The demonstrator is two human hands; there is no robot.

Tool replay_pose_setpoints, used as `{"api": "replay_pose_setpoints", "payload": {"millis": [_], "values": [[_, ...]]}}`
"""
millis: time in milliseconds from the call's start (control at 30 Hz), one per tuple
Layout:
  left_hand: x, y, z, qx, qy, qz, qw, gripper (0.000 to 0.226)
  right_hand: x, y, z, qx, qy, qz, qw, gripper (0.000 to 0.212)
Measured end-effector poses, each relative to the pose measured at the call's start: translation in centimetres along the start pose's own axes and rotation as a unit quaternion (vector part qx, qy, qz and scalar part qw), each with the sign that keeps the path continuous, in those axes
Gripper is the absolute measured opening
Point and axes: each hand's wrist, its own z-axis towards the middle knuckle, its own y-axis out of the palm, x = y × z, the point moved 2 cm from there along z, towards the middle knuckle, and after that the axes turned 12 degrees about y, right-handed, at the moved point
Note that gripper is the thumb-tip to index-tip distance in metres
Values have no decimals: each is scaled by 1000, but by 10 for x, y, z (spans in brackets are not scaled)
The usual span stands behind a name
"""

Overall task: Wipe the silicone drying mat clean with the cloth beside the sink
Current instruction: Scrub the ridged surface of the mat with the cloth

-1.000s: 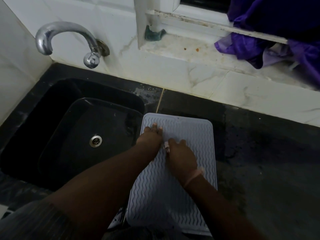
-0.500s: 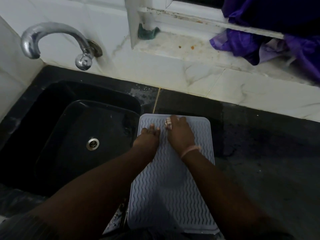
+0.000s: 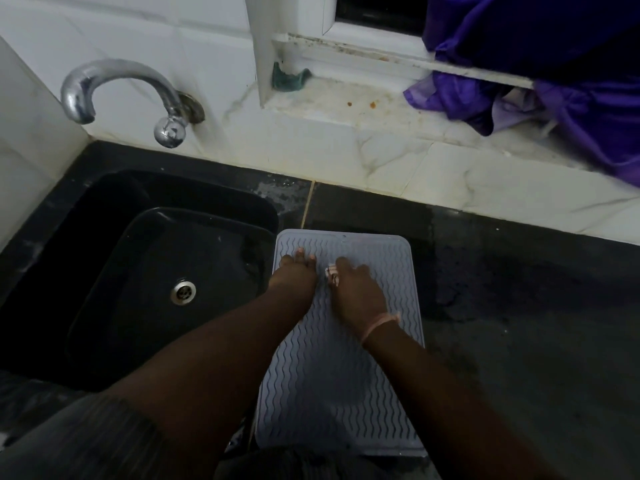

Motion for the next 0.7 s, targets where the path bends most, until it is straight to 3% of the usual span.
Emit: {"api": "replay_pose_setpoints", "payload": {"millis": [267,600,700], "values": [[-6,3,-16,24,4,6,1000,114,29,23,-101,-41,-12,-1,999,43],[9,40,-55,147,80,7,986,42,44,29,-103,-24,-23,57,998,46],[21,49,-62,120,71,2,990,50,43,19,-72,4,-26,73,997,43]]}}
